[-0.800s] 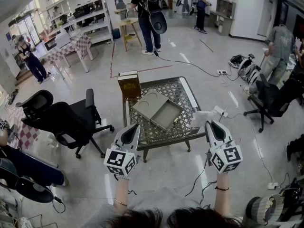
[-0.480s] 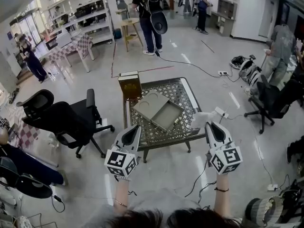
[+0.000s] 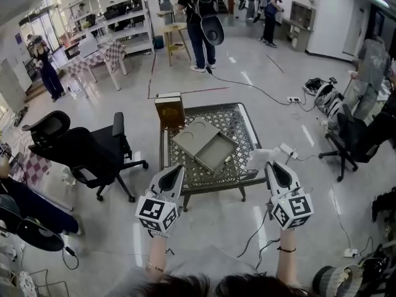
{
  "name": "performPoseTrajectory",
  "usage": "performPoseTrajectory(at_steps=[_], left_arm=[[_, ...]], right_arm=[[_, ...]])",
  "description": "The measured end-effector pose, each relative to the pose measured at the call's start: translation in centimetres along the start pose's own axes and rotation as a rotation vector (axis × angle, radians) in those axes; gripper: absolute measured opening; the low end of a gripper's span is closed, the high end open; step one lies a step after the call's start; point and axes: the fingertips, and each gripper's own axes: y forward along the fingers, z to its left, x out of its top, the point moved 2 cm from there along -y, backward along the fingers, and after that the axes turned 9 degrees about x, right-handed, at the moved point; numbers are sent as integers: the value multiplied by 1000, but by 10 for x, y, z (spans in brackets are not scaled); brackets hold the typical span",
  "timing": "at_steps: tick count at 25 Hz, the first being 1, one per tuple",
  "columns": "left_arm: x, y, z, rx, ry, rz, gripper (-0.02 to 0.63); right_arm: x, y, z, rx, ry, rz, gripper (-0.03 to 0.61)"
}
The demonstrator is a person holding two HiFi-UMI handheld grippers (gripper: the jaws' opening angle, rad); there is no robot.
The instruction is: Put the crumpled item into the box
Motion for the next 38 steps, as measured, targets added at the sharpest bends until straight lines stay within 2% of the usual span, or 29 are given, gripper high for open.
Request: performPoseTrajectory(at_steps=[11,27,38], left_arm=[[-13,15,-4,17,-17,44,17],[-26,120,21,-71,-51,54,18],[-36,159,50,-79,-71,67,17]], right_arm=[[-13,24,-13,45,38,21,57],[-25,108,-63,37,62,37,57],[-37,160,-77,43,78,58,57]])
